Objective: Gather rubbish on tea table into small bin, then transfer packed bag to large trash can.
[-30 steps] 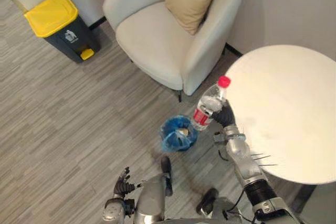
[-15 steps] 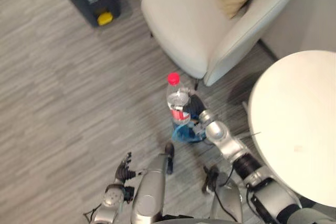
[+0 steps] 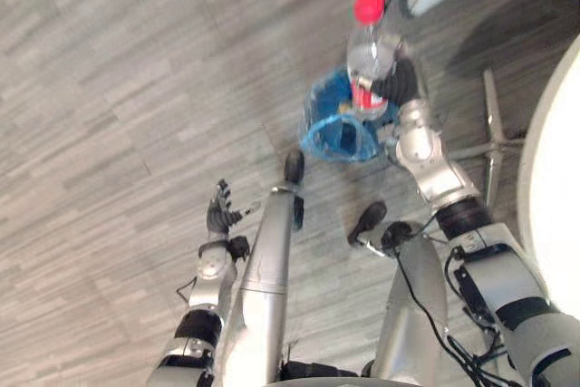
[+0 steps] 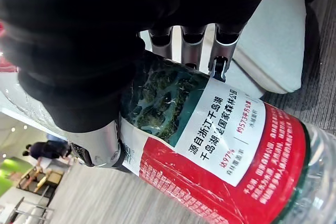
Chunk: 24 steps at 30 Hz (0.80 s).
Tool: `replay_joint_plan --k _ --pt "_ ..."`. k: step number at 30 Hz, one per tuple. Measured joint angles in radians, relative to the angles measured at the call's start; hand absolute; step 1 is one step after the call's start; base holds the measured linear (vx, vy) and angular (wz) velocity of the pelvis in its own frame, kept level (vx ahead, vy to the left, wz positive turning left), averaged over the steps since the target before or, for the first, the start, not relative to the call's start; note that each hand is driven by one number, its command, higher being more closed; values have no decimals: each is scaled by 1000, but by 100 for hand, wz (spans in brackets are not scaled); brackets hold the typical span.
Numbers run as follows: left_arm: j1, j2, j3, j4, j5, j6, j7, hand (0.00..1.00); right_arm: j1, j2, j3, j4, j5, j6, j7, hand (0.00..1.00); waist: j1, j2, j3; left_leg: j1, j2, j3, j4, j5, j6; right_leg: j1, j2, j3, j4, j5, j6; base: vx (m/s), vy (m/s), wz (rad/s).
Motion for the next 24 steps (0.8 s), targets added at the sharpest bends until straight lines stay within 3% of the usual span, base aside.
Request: replay_joint_plan --k 1,12,19,24 --pt "0 0 -5 -3 -10 0 -1 0 -2 1 0 36 5 13 0 0 3 0 0 -28 -1 -2 7 8 -6 -30 -11 0 22 -6 -6 -57 -11 11" --pt "0 18 -9 -19 -32 -2 -1 0 -27 20 14 142 44 19 1 0 -7 -1 0 -109 2 -7 11 31 -24 -124 -20 -1 65 -17 0 -37 20 4" --pt "0 27 -8 -19 -32 -2 -1 0 21 21 21 -60 -6 8 -5 0 -26 -5 -2 -104 3 -11 8 35 -27 -116 -11 -6 60 -16 -2 -25 25 0" --pt "1 37 -1 -7 -26 -1 1 0 138 20 21 -187 -65 -17 -3 0 -27 -36 -19 -68 5 -17 -19 43 -33 -77 -10 -20 35 -9 -17 -25 22 1"
